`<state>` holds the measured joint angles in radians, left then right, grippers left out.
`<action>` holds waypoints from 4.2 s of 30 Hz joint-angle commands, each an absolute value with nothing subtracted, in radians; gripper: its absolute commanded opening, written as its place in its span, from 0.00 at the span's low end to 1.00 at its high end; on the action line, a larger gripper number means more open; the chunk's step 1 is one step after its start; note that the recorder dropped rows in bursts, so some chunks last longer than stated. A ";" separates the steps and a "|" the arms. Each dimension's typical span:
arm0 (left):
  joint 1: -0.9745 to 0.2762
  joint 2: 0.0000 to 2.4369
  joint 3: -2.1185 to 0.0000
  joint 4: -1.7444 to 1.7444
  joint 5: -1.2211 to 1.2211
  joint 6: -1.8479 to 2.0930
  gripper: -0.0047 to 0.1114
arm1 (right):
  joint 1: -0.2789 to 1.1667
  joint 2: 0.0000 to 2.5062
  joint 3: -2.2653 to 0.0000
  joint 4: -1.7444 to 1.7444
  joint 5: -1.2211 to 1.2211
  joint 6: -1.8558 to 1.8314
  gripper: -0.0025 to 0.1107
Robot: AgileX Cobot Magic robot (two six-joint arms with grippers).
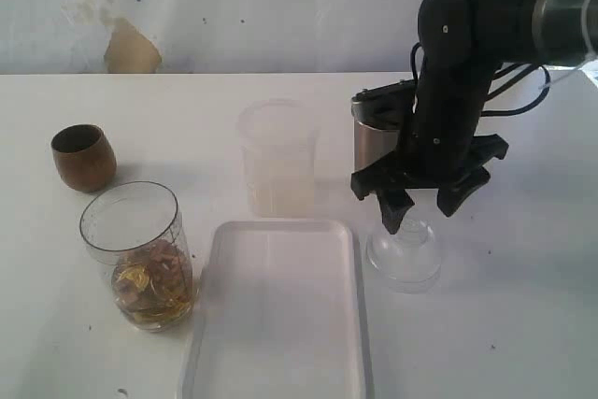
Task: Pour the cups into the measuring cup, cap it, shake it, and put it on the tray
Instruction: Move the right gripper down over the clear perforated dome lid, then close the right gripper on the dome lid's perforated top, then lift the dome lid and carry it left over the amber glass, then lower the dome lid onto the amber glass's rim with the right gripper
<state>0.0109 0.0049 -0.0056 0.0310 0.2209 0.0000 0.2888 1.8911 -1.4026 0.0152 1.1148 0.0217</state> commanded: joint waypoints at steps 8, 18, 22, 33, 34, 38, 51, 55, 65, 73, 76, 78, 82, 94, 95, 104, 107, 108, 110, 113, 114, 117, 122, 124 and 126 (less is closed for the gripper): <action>0.015 0.000 0.000 0.034 0.210 0.000 0.04 | 0.301 1.928 -1.406 0.008 1.045 0.030 0.59; 0.015 0.000 0.000 0.034 0.210 0.000 0.04 | 0.302 1.928 -1.406 0.006 1.074 0.030 0.54; 0.015 0.000 0.000 0.034 0.210 0.000 0.04 | 0.302 1.928 -1.406 0.006 1.076 0.044 0.53; 0.015 0.000 0.000 0.034 0.210 0.000 0.04 | 0.302 1.928 -1.406 -0.009 1.152 0.041 0.15; 0.015 0.000 0.000 0.034 0.210 0.000 0.04 | 0.302 1.928 -1.406 -0.009 1.159 0.026 0.09; 0.015 0.000 0.000 0.034 0.210 0.000 0.04 | 0.302 1.915 -1.406 -0.009 1.161 0.019 0.02; 0.015 0.000 0.000 0.034 0.210 0.000 0.04 | 0.307 1.668 -1.460 0.011 1.221 0.032 0.02; 0.015 0.000 0.000 0.034 0.210 0.000 0.04 | 0.347 1.611 -1.493 0.101 1.221 0.053 0.02; 0.014 0.000 0.000 0.036 0.210 0.000 0.04 | 0.588 1.599 -1.622 0.191 1.221 0.122 0.02; 0.014 0.000 0.000 0.036 0.210 0.000 0.04 | 0.691 1.647 -1.716 0.191 1.221 0.186 0.02; 0.014 0.000 0.000 0.036 0.210 0.000 0.04 | 0.691 1.722 -1.761 0.222 1.221 0.190 0.02; 0.014 0.000 0.000 0.036 0.210 0.000 0.04 | 0.697 1.760 -1.784 0.247 1.221 0.187 0.02; 0.014 0.000 0.000 0.036 0.210 0.000 0.04 | 0.723 1.806 -1.844 0.232 1.221 0.185 0.02; 0.014 0.000 0.000 0.036 0.210 0.000 0.04 | 0.728 1.912 -1.954 0.236 1.221 0.190 0.02; 0.014 0.000 0.000 0.036 0.210 0.000 0.04 | 0.728 1.914 -1.954 0.236 1.221 0.190 0.02; 0.014 0.000 0.000 0.036 0.210 0.000 0.04 | 0.728 1.914 -1.954 0.232 1.221 0.190 0.02; 0.014 0.000 0.000 0.036 0.210 0.000 0.04 | 0.728 1.914 -1.954 0.236 1.221 0.190 0.02; 0.014 0.000 0.000 0.036 0.210 0.000 0.04 | 0.728 1.914 -1.954 0.238 1.221 0.190 0.02; 0.014 0.000 0.000 0.036 0.210 0.000 0.04 | 0.728 1.914 -1.954 0.238 1.221 0.190 0.02; 0.014 0.000 0.000 0.036 0.210 0.000 0.04 | 0.728 1.919 -1.954 0.240 1.221 0.190 0.02; 0.014 0.000 0.000 0.036 0.210 0.000 0.04 | 0.728 1.921 -1.954 0.240 1.221 0.190 0.02; 0.014 0.000 0.000 0.036 0.210 0.000 0.04 | 0.728 1.927 -1.954 0.243 1.221 0.190 0.02; 0.014 0.000 0.000 0.036 0.210 0.000 0.04 | 0.728 1.927 -1.954 0.272 1.213 0.190 0.02; 0.014 0.000 0.000 0.036 0.210 0.000 0.04 | 0.733 1.927 -1.954 0.279 1.195 0.190 0.02; 0.014 0.000 0.000 0.036 0.210 0.000 0.04 | 0.737 1.929 -1.954 0.279 1.182 0.190 0.02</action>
<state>0.0109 0.0049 -0.0056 0.0328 0.2209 0.0000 0.7292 1.9292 -1.9447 0.2697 1.2132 0.1904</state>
